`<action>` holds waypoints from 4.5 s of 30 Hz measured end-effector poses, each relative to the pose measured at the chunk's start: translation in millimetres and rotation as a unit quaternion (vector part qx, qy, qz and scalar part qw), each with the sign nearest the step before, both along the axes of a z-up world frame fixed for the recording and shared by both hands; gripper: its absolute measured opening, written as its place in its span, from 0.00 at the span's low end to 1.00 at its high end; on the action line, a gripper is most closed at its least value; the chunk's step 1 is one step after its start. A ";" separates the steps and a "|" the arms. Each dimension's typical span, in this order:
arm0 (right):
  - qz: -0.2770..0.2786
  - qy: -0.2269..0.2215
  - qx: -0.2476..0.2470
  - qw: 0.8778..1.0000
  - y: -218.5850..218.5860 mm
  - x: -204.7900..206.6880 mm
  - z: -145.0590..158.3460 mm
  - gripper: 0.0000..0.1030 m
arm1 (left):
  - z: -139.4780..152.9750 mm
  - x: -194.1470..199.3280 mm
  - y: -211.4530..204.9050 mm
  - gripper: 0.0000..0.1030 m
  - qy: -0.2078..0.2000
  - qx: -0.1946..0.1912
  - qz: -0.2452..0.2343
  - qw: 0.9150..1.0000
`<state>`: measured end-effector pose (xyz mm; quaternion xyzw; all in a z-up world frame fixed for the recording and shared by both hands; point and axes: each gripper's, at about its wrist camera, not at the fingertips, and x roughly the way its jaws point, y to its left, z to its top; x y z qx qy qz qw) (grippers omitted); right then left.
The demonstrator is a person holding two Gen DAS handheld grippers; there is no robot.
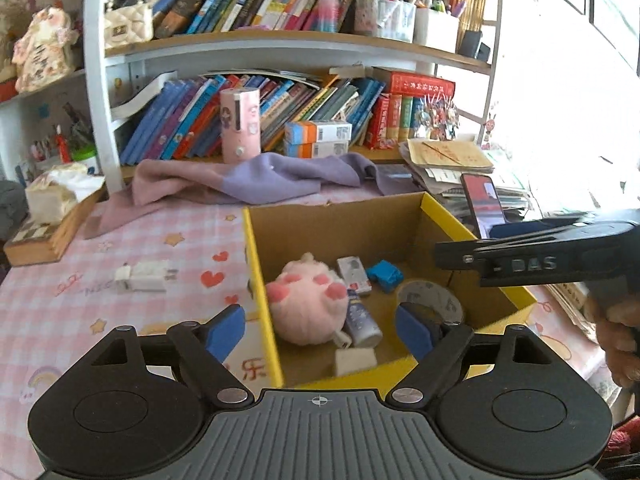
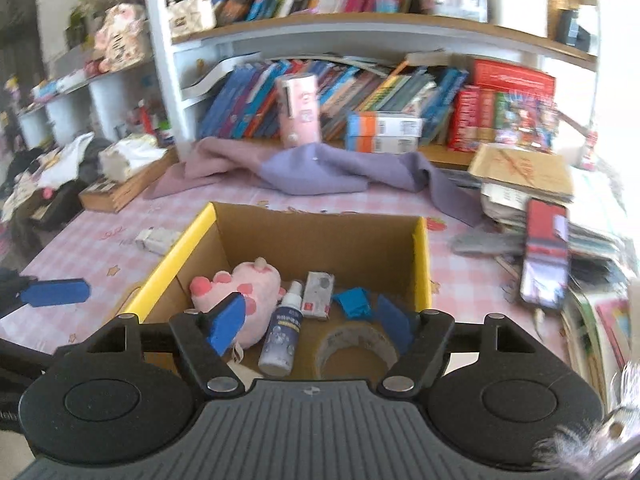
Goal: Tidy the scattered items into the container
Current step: 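Withdraw both tools up and away from the yellow box, then move the left tool to the small white plug while the right tool approaches the white charger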
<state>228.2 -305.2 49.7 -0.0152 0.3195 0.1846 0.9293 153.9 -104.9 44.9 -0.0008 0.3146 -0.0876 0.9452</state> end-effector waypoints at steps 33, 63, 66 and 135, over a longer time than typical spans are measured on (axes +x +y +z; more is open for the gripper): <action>-0.093 0.005 -0.030 0.995 111.4 -212.7 -32.9 0.82 | -20.7 -154.1 106.0 0.94 -0.024 0.050 -0.023 0.998; 0.000 0.001 -0.055 0.998 191.1 -222.7 -27.6 0.85 | -23.6 -172.0 174.2 0.96 0.004 0.044 0.044 0.998; 0.003 0.000 -0.058 0.998 194.6 -220.7 -27.4 0.85 | -24.3 -170.1 176.8 0.96 0.005 0.040 0.045 0.998; -0.008 0.099 0.027 0.995 283.4 94.4 -48.4 0.78 | -48.8 77.1 253.9 0.94 0.052 0.016 0.106 0.993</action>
